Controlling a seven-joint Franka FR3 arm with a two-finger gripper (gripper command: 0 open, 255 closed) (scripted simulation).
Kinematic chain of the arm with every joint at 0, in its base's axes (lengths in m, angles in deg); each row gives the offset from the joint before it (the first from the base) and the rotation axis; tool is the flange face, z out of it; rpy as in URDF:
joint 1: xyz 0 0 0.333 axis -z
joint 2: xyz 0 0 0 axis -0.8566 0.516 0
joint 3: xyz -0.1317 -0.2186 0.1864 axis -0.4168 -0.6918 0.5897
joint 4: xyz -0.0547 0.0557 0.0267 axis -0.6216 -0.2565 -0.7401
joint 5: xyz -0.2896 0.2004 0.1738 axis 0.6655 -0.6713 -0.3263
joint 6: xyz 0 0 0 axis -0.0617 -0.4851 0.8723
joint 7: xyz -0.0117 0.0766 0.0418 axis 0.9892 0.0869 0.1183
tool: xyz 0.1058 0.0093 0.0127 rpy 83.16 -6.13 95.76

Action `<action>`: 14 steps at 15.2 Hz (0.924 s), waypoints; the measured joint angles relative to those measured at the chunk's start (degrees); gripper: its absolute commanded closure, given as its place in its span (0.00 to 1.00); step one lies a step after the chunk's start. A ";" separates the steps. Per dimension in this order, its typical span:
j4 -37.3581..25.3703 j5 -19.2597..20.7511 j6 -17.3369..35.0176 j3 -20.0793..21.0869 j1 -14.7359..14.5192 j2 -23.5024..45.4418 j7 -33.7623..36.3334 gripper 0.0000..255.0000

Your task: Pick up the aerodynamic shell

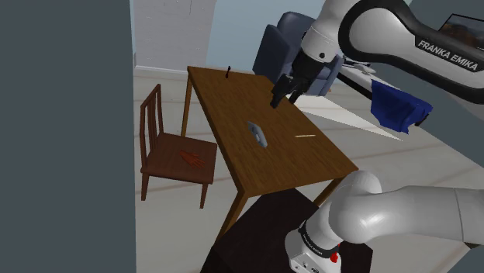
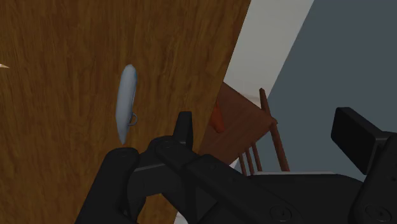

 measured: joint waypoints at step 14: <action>6.40 4.67 18.62 -6.67 4.67 14.13 -2.78 0.00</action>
